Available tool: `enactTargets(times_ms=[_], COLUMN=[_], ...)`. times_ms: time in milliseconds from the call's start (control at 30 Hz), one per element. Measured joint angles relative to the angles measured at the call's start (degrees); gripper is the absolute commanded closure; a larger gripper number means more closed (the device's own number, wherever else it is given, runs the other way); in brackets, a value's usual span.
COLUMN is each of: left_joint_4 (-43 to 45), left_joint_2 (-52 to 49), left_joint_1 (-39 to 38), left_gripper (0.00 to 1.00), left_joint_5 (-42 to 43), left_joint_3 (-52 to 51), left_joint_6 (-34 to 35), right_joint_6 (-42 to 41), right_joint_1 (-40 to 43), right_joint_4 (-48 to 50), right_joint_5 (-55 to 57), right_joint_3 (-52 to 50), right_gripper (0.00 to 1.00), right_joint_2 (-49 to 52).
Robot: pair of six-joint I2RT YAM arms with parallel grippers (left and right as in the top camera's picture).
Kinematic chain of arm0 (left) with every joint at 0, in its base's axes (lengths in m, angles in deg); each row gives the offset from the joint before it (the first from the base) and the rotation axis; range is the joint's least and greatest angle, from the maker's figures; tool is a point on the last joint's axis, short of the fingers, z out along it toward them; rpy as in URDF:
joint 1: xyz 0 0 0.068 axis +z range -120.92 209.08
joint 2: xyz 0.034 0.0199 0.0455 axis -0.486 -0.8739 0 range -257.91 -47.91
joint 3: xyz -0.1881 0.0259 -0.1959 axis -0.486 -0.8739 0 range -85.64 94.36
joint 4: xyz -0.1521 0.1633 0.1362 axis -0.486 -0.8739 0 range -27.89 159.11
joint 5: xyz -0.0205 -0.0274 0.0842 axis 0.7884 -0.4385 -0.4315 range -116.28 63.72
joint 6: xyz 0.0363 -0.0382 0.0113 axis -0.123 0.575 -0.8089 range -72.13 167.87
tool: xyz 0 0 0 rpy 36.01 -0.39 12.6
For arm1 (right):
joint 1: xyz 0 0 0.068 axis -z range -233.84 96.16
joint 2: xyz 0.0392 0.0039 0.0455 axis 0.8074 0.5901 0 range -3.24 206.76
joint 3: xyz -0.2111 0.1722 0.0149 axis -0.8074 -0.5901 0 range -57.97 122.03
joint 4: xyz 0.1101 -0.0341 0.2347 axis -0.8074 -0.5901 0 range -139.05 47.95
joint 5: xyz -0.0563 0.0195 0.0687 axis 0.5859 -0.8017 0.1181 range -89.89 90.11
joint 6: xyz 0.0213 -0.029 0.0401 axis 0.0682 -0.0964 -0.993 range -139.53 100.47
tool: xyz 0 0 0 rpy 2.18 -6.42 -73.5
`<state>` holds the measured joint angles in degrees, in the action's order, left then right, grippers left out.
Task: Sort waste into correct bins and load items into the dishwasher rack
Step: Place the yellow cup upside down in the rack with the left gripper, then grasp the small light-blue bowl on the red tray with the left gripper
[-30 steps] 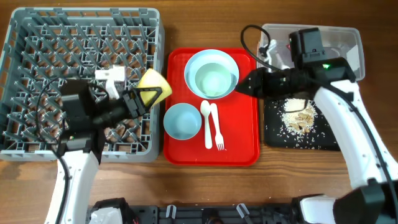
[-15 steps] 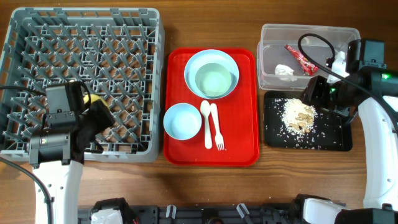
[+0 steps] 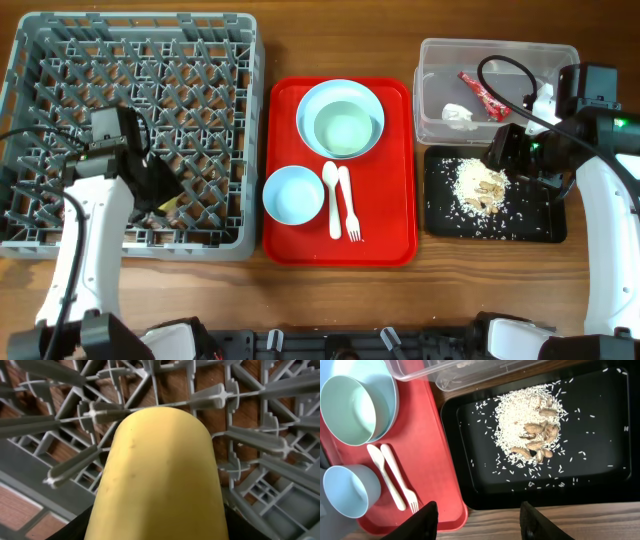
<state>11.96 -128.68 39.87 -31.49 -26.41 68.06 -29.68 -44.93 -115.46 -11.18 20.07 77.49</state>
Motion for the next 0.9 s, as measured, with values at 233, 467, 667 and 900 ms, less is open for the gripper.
enactTargets(times_ms=[233,467,667,900], left_joint_4=[1.29,1.9,6.1,7.5], left_joint_2=[-2.29,0.72,11.17,-4.7], left_joint_1=[0.37,0.17,-13.51,-39.06], left_gripper=[0.0,0.05,0.06,0.21], left_joint_5=[0.0,1.95,12.85,10.16], left_joint_3=[0.02,4.87,7.67,7.67], left_joint_6=[-0.2,-0.2,-0.55,-1.25], right_joint_6=[0.0,0.0,0.0,0.0], right_joint_1=[-0.02,0.0,0.0,0.0], right_joint_4=[-0.09,-0.13,-0.09,-0.11], right_joint_5=[0.0,0.0,0.0,0.02], right_joint_3=[0.0,0.0,0.0,0.0], right_gripper=[0.47,0.47,0.46,0.46], right_joint_2=[0.0,0.0,0.0,0.0])
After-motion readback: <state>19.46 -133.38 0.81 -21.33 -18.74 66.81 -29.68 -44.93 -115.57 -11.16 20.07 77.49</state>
